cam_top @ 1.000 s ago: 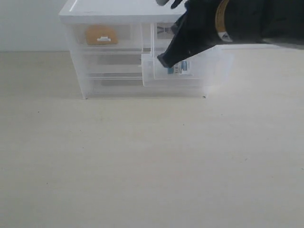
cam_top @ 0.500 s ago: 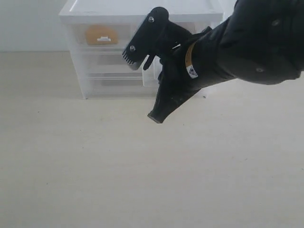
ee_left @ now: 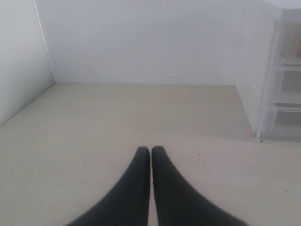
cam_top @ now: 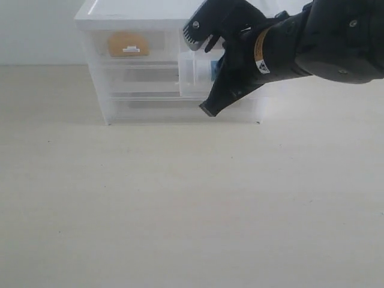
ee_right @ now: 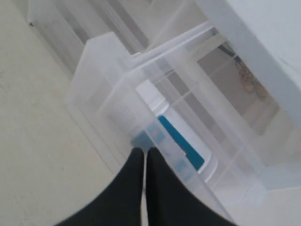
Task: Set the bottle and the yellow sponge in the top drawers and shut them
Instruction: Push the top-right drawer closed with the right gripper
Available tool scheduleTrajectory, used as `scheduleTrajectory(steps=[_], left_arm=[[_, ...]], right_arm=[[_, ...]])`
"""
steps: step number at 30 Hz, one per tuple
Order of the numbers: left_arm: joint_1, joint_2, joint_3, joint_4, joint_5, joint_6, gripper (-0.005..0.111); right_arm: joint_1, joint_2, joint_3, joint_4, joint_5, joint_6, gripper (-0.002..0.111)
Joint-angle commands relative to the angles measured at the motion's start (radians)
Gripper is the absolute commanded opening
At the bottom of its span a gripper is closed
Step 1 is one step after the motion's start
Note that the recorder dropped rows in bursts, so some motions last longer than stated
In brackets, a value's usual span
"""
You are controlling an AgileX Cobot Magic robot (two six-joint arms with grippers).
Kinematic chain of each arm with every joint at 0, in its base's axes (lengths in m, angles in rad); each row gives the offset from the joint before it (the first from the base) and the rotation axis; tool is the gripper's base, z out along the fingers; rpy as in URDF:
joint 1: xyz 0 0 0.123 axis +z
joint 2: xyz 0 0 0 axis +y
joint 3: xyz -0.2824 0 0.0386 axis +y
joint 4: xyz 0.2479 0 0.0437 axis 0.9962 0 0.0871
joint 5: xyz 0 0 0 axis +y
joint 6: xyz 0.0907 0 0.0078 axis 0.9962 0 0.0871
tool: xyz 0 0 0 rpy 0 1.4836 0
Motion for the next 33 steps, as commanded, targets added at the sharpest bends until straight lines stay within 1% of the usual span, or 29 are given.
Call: scheduleTrajectory(steps=[1, 5, 11, 17, 22, 24, 28, 30, 33], left_arm=[[-0.002, 0.004, 0.003, -0.007, -0.001, -0.009, 0.004], [-0.002, 0.004, 0.003, -0.007, -0.001, -0.009, 0.004], [-0.002, 0.004, 0.003, -0.007, -0.001, -0.009, 0.004], [-0.002, 0.004, 0.003, -0.007, -0.001, -0.009, 0.004], [-0.002, 0.004, 0.003, -0.007, -0.001, -0.009, 0.004], [-0.002, 0.004, 0.003, -0.007, -0.001, -0.009, 0.004], [-0.002, 0.004, 0.003, -0.007, -0.001, -0.009, 0.004], [-0.002, 0.004, 0.003, -0.007, -0.001, -0.009, 0.004], [-0.002, 0.004, 0.003, -0.007, -0.001, -0.009, 0.004]], right_arm=[[-0.044, 0.006, -0.007, -0.012, -0.083, 0.017, 0.002], [-0.077, 0.056, -0.042, -0.012, -0.084, 0.033, 0.002], [-0.08, 0.145, -0.124, -0.012, -0.112, 0.045, 0.002], [-0.086, 0.223, -0.244, -0.017, -0.077, 0.06, 0.002], [-0.093, 0.262, -0.32, -0.025, -0.077, 0.06, 0.002], [-0.111, 0.273, -0.348, -0.025, -0.077, 0.06, 0.002], [-0.136, 0.283, -0.365, -0.025, -0.079, 0.076, 0.002], [-0.14, 0.283, -0.365, -0.003, -0.036, 0.088, 0.002], [-0.134, 0.252, -0.353, 0.057, 0.1, 0.113, 0.002]])
